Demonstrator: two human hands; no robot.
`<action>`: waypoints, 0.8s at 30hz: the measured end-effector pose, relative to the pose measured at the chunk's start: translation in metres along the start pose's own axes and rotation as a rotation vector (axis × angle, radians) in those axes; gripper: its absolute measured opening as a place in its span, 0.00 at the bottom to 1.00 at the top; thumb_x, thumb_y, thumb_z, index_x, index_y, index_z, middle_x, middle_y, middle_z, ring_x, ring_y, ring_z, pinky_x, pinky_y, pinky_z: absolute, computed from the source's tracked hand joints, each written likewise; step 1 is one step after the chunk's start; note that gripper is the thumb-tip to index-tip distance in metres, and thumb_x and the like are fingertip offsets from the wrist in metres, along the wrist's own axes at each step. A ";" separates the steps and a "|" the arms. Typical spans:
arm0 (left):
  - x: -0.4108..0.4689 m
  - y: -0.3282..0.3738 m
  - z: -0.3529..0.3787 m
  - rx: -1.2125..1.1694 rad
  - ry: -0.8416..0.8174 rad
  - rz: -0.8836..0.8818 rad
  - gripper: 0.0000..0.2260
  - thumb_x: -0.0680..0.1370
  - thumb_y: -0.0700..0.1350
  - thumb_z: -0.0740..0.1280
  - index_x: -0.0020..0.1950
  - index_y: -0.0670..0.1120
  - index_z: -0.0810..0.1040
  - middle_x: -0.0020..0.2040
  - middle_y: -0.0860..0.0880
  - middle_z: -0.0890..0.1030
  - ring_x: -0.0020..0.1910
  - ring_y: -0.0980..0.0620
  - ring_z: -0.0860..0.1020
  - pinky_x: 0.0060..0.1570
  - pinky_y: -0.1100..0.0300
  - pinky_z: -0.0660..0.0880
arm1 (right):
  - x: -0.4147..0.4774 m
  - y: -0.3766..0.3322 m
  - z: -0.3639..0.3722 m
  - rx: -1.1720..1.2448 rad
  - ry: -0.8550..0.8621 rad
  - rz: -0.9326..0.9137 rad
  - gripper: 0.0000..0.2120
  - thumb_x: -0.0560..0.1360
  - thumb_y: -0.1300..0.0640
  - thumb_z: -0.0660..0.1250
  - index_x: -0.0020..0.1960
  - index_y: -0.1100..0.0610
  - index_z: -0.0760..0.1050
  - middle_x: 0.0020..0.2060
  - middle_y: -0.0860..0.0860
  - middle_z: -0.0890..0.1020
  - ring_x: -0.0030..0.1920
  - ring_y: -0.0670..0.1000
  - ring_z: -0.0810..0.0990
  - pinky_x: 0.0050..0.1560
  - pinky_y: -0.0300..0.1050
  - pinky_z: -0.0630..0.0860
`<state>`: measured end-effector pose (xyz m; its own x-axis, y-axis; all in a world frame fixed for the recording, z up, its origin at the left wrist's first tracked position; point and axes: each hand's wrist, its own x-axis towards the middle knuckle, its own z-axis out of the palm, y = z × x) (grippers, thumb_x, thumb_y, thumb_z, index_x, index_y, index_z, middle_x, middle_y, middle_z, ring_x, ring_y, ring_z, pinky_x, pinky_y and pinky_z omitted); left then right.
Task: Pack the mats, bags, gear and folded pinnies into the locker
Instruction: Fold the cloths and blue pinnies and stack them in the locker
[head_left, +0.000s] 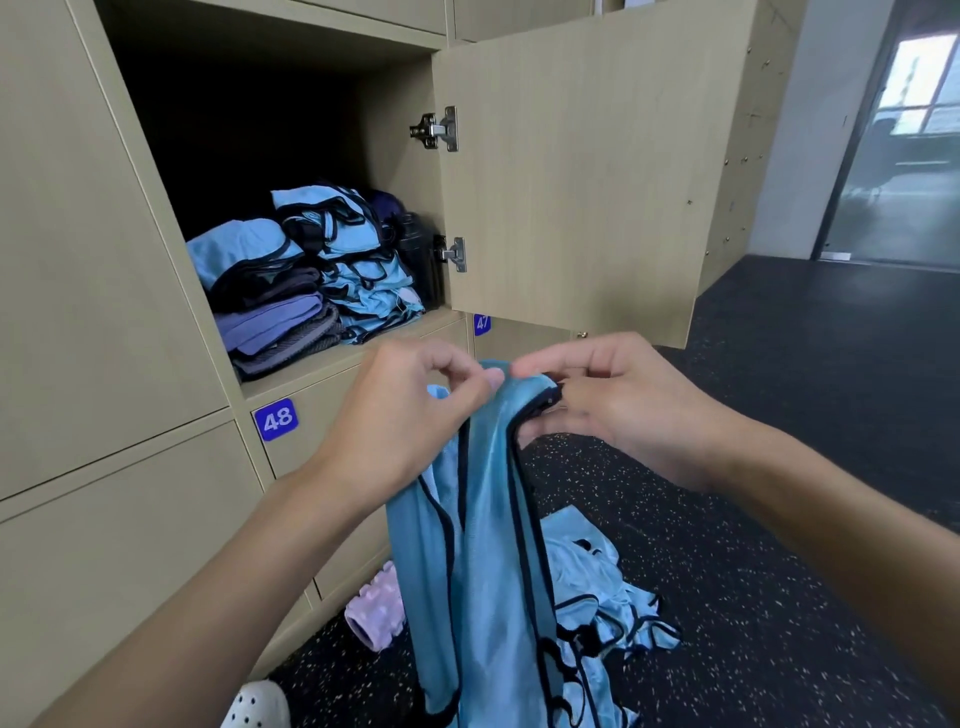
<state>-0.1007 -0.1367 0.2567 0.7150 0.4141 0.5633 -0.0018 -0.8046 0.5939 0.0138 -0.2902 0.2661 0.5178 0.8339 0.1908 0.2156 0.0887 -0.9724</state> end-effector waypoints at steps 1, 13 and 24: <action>-0.001 0.002 0.000 -0.016 -0.043 -0.019 0.06 0.74 0.54 0.73 0.39 0.54 0.84 0.37 0.61 0.82 0.40 0.64 0.79 0.41 0.72 0.70 | -0.001 0.000 0.001 0.000 -0.036 -0.004 0.20 0.77 0.78 0.53 0.54 0.65 0.81 0.52 0.62 0.84 0.50 0.56 0.85 0.57 0.47 0.81; -0.012 0.005 0.009 0.161 -0.093 0.027 0.09 0.78 0.54 0.65 0.49 0.56 0.85 0.42 0.54 0.86 0.33 0.51 0.79 0.34 0.58 0.73 | -0.007 -0.005 0.010 -0.043 -0.154 -0.006 0.23 0.79 0.75 0.53 0.53 0.53 0.79 0.60 0.64 0.79 0.55 0.54 0.83 0.57 0.42 0.80; -0.011 0.002 0.012 0.122 -0.091 0.011 0.10 0.78 0.55 0.63 0.48 0.56 0.83 0.39 0.49 0.84 0.29 0.51 0.78 0.32 0.53 0.74 | -0.005 0.002 0.007 -0.201 -0.160 0.017 0.24 0.80 0.75 0.51 0.70 0.58 0.71 0.61 0.54 0.79 0.60 0.50 0.81 0.63 0.45 0.77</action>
<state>-0.1006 -0.1477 0.2444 0.7757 0.3693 0.5118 0.0707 -0.8567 0.5110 0.0056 -0.2903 0.2627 0.3883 0.9116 0.1352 0.3761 -0.0228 -0.9263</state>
